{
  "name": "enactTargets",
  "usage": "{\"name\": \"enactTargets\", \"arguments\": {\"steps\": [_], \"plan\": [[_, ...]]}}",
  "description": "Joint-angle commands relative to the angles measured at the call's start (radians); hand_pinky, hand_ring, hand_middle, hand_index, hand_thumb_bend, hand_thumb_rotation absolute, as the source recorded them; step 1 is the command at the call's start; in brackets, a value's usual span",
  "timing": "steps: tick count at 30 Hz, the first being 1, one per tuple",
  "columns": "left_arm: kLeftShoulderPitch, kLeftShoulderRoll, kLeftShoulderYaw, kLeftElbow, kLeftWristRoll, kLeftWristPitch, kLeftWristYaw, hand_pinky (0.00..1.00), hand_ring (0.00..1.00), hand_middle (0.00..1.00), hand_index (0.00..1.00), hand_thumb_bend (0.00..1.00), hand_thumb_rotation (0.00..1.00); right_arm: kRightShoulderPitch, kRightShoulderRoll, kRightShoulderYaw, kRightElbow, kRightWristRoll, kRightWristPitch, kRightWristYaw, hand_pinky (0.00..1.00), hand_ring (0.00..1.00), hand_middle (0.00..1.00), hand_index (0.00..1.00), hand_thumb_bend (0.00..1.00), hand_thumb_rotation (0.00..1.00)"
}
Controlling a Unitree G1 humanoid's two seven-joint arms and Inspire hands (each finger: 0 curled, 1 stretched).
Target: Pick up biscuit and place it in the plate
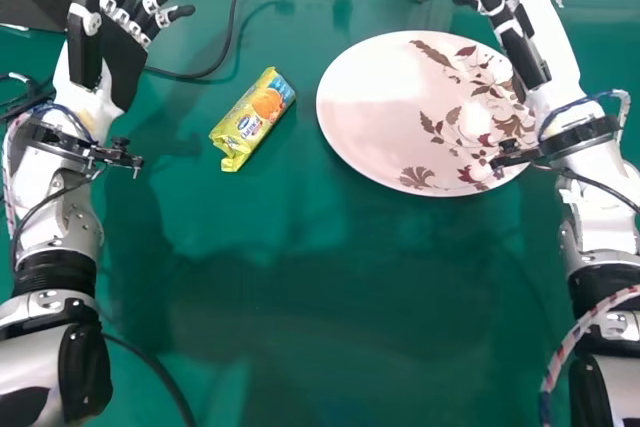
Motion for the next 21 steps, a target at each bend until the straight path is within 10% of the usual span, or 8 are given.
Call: {"name": "enactTargets", "arguments": {"steps": [1,21], "plan": [[0.03,0.021,-0.015,-0.048,0.02,0.023,0.026,0.77,0.85,0.94,0.97,0.83,0.55,0.019,0.002,-0.001,-0.02,0.004,0.003,-0.003,0.81,0.94,1.0,0.97,0.93,0.34],[0.103,0.108,-0.143,-0.216,0.416,-0.116,0.37,0.78,0.85,0.94,0.97,0.83,0.54,0.017,-0.004,0.002,-0.02,-0.003,0.004,-0.006,0.83,0.96,1.0,1.0,0.88,0.37]]}}
